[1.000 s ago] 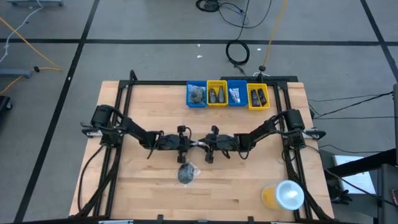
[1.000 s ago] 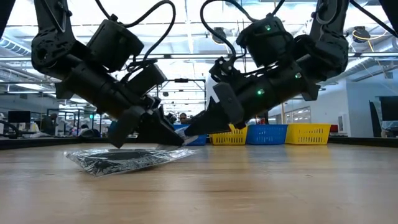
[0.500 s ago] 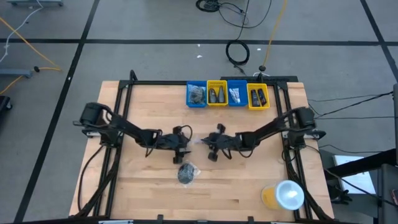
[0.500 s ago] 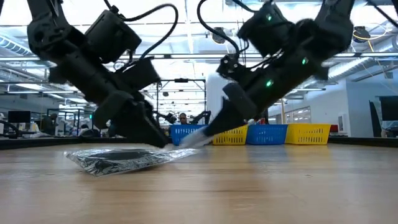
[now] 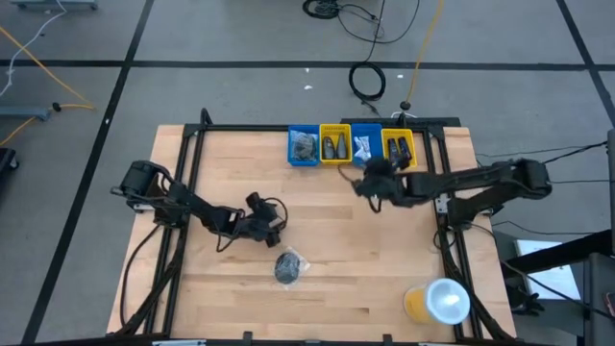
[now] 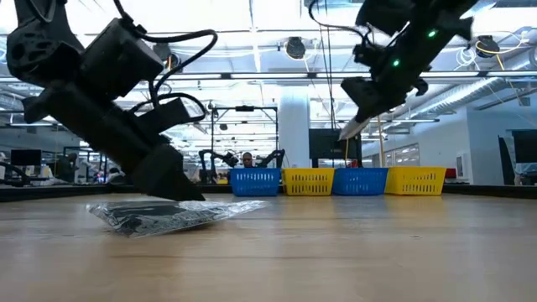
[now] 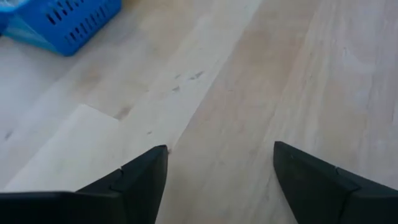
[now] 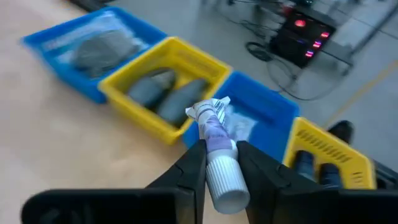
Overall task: Pick & Place Travel size toiletries
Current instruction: Put the white toothpaste into the right blue bin, then put the black hairbrush into the left blue bin
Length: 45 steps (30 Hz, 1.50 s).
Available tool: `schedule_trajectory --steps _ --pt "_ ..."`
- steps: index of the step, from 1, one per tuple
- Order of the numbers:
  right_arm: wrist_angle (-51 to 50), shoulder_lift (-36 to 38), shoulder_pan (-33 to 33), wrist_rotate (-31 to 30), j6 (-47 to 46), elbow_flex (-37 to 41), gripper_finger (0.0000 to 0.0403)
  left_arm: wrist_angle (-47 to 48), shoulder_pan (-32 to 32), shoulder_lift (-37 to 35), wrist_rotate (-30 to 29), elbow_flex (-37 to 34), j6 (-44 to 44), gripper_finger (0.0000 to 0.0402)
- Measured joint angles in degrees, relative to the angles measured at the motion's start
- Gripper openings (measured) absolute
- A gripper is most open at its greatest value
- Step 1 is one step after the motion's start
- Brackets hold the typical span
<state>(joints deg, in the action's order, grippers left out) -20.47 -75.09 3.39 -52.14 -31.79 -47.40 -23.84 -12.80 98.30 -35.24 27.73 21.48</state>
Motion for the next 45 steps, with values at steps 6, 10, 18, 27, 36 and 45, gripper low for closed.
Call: schedule_trajectory --steps 6,10,18,27,36,45 --pt "3.9 -3.0 10.3 1.4 2.7 -0.1 0.0069 -0.3 0.0 0.0 -1.3 -0.2 -1.7 0.0253" --pt "10.4 -7.9 17.3 4.5 5.7 0.0 0.0065 -0.3 0.0 0.0 -1.4 -0.2 -1.8 0.0241" --pt "23.1 -18.1 26.6 11.9 10.0 0.0 0.0071 -0.3 0.0 0.0 -1.4 -0.2 -2.3 0.0234" --pt "22.4 -21.5 29.6 13.5 6.8 0.0 0.0087 -0.3 0.1 0.0 -1.4 -0.2 -3.0 0.0234" --pt "22.2 -19.6 29.5 13.5 7.7 0.0 0.0143 -0.3 0.1 0.0 -1.4 -0.2 -3.0 0.0234" --pt "22.3 -10.0 21.5 17.8 10.3 0.0 0.0195 -0.3 0.1 0.0 -1.3 -0.2 -3.1 0.0235"
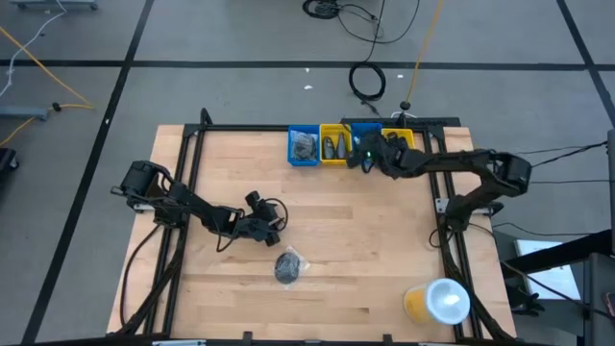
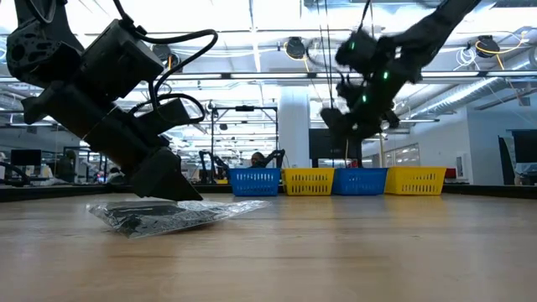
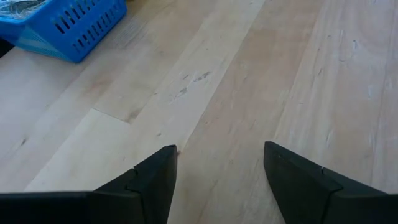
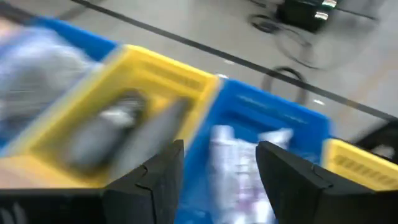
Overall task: Pick & Place Travel size toiletries
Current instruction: Put the black hairbrush into the left blue bin
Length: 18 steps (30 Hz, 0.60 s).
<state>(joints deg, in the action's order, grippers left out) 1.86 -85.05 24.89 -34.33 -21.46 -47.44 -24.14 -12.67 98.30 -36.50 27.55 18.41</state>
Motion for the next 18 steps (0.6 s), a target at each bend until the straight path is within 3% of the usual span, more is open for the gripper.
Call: schedule_trajectory --steps 8,13,18 --pt "2.8 1.0 -16.4 5.1 1.6 0.0 0.0183 0.0 0.0 0.0 0.2 0.0 0.0 0.0234" --pt "12.8 -3.0 -24.6 14.8 3.7 2.4 0.0181 -0.1 -0.3 0.0 1.5 0.0 -0.6 0.0234" --pt "24.0 -11.2 -30.7 28.4 14.1 4.0 0.0181 -1.9 -0.1 -0.1 11.3 0.0 -4.1 0.0234"
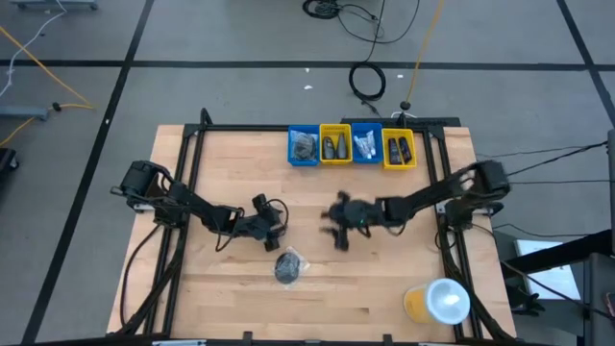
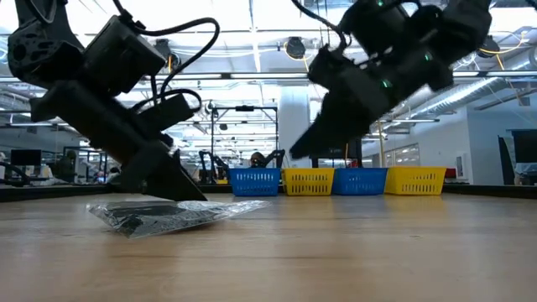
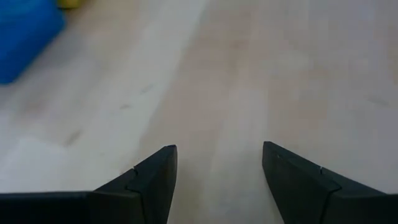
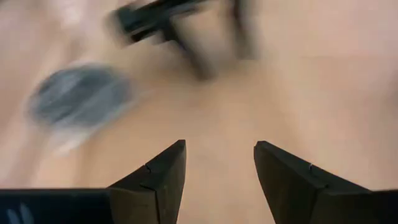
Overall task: Pick & Place Travel size toiletries
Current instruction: Put the black hairbrush into the left blue bin
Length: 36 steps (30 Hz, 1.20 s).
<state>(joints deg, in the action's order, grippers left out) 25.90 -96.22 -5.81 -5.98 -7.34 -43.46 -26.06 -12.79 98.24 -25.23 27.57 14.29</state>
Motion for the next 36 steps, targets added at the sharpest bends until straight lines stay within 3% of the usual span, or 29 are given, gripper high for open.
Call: schedule_trajectory --steps 5,12,18,25,36 --pt "14.0 -9.9 -4.4 7.0 6.3 -1.7 0.0181 -1.3 -0.1 -0.2 8.6 0.0 -3.8 0.0234" --pt "12.9 -15.9 -6.8 9.8 14.0 -8.5 0.0212 10.3 -2.2 -5.8 13.2 0.1 -4.1 0.0234" --pt "10.2 -17.4 -7.6 15.3 24.6 -11.6 0.0264 8.5 -4.0 -8.5 27.4 -0.2 -2.6 0.0234" --pt "5.9 -17.4 -9.0 16.7 39.6 -13.3 0.0282 3.5 -7.5 -6.0 25.5 -0.2 1.3 0.0234" --pt "4.5 -18.5 -9.1 16.4 53.0 -13.4 0.0257 -10.5 -7.8 2.2 21.2 0.0 4.0 0.0234"
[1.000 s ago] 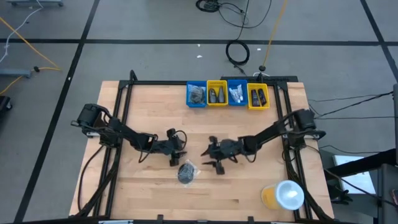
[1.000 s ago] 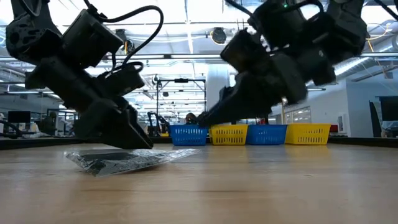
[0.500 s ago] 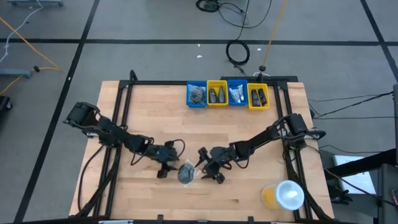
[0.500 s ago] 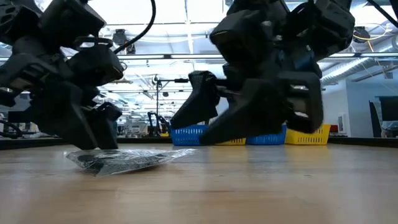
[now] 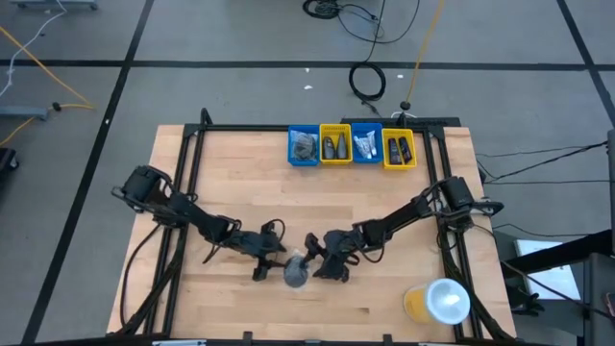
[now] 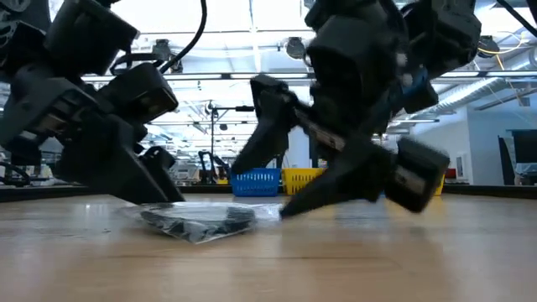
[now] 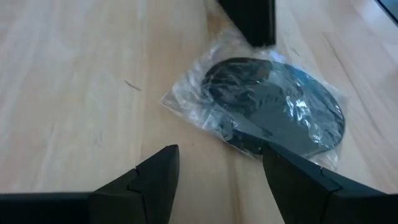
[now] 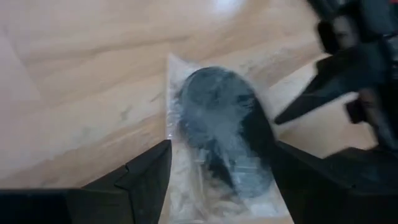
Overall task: Pick & Place Travel size toiletries
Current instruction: Put the black hairbrush into the left blue bin
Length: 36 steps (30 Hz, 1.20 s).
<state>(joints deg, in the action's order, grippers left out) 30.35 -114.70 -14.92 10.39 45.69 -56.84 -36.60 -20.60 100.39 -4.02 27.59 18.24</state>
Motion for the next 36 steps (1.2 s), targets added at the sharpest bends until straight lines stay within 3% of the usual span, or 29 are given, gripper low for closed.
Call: schedule_trajectory --steps 10,15,19,23,26,28,31,36 --pt "3.9 -5.3 0.5 -0.9 -2.9 -0.2 0.022 -7.0 2.1 3.7 -1.9 0.0 -0.1 0.0234" --pt "3.5 -5.5 1.9 -2.5 -8.7 -0.1 0.0141 -6.4 3.8 2.6 -5.6 0.0 -1.2 0.0234" --pt "3.8 -5.5 2.9 -6.4 -13.3 -0.1 0.0064 -5.7 4.6 0.0 -5.0 0.0 -4.5 0.0234" --pt "3.5 -4.9 3.3 -11.1 -17.2 0.0 0.0007 4.9 4.6 -6.7 -10.8 0.0 -7.3 0.0234" --pt "3.2 -3.6 3.3 -15.8 -18.1 0.2 0.001 14.6 4.2 -12.9 -18.0 0.0 -8.3 0.0234" --pt "2.1 -2.0 3.4 -18.1 -18.9 0.3 0.0007 18.4 3.9 -16.6 -19.7 0.0 -9.8 0.0234" --pt "0.3 0.5 3.8 -19.2 -20.1 0.4 0.0002 19.0 3.2 -20.5 -18.6 0.0 -14.5 0.0234" --pt "3.0 4.0 5.7 -18.0 -27.1 1.6 0.0001 15.9 2.4 -20.4 -6.0 0.0 -28.6 0.0234"
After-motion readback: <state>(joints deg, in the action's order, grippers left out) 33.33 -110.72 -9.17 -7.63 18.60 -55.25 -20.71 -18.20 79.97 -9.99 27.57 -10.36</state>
